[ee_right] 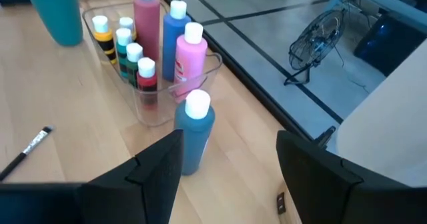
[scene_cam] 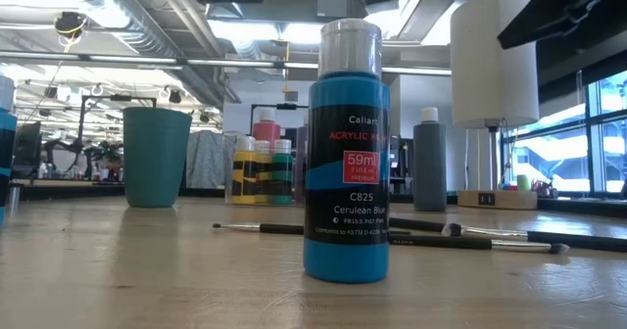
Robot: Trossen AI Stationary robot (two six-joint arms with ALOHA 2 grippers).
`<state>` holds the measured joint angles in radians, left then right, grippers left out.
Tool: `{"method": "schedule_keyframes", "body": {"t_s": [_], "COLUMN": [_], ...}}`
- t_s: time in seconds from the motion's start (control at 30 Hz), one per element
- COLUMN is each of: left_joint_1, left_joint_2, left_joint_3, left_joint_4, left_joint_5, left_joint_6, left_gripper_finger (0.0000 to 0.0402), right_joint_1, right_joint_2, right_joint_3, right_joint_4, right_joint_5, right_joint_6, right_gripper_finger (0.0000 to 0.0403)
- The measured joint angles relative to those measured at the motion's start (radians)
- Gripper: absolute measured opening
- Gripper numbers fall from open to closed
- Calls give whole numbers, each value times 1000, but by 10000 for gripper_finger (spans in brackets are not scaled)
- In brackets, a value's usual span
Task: Pick & Place Paint Supplies
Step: Put the black paint brush into the green cup
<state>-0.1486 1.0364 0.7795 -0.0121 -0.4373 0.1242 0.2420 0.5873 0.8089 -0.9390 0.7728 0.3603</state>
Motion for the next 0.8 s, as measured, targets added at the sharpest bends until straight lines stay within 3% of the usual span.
{"method": "schedule_keyframes", "body": {"t_s": [0.23,0.5,0.8], "left_joint_1": [0,-22,-121], "left_joint_2": [75,187,305], "left_joint_3": [1,0,0], "left_joint_4": [-129,-113,-96], "left_joint_5": [157,213,246], "left_joint_6": [-44,-52,-36], "left_gripper_finger": [223,223,223], "right_joint_1": [0,0,0], "right_joint_2": [0,0,0], "right_joint_3": [-22,-23,-23], "right_joint_4": [17,32,31], "right_joint_5": [0,-50,-79], "right_joint_6": [18,31,44], "right_gripper_finger": [242,242,242]}}
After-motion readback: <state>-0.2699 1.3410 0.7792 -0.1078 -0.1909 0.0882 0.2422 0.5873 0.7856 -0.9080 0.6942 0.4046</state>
